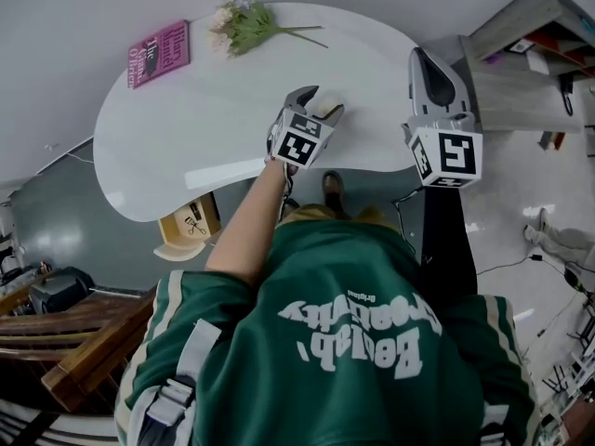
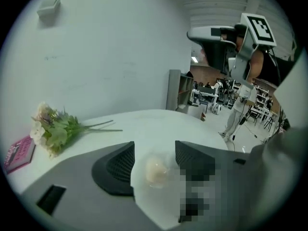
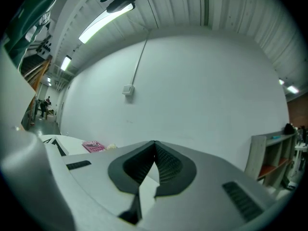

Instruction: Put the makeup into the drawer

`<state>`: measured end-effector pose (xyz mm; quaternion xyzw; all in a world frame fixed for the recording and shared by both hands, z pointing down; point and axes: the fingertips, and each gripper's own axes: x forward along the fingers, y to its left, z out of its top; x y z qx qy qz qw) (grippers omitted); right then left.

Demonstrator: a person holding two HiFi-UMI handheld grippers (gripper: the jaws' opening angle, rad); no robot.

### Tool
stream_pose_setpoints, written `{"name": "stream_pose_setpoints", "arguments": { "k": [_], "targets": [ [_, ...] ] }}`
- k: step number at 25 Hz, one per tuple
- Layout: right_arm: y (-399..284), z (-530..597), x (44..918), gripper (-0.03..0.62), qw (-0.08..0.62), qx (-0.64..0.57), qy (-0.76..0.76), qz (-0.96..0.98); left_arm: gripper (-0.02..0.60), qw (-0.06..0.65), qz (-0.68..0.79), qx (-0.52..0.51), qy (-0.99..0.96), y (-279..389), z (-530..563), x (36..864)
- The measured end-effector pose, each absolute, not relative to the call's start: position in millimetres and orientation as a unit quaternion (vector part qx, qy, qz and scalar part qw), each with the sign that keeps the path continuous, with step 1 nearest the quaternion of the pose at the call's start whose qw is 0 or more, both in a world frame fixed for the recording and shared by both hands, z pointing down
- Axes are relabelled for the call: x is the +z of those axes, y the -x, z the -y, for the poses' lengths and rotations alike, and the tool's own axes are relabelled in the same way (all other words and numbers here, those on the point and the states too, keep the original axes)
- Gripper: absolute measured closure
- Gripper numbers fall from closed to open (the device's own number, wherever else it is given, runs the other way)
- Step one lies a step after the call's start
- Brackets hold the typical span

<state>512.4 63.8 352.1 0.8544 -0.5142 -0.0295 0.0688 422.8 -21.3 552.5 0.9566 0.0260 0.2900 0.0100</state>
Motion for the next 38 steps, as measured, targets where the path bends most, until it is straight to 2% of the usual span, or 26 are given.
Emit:
{"name": "stream_pose_setpoints", "arguments": {
  "k": [10,11,12,13,18,24,35,38],
  "targets": [
    [-529,-87,360,0.585,0.074,-0.016,-0.867,0.492,0.29,0.038,-0.032,0.371,-0.927,-420,9,626],
    [-530,-89,360,0.585,0.074,-0.014,-0.868,0.492,0.307,0.036,-0.031,0.373,-0.927,-419,10,631],
    [-531,-89,361,0.585,0.073,-0.013,-0.868,0.492,0.405,0.034,-0.032,0.373,-0.927,-418,10,633],
    [-531,-90,362,0.585,0.073,-0.012,-0.867,0.492,0.425,0.035,-0.033,0.373,-0.927,-417,10,634],
    [-529,-89,362,0.585,0.072,-0.015,-0.864,0.497,0.44,0.046,-0.032,0.36,-0.931,-415,10,622],
    [-524,-77,354,0.585,0.067,-0.028,-0.858,0.509,0.439,0.033,-0.004,0.293,-0.956,-421,27,566],
    [-509,-49,327,0.585,0.056,-0.062,-0.842,0.534,0.436,-0.05,0.085,0.099,-0.99,-415,66,392],
    [-506,-45,320,0.585,0.053,-0.071,-0.838,0.539,0.434,-0.053,0.1,0.054,-0.992,-408,70,355]
  ]
}}
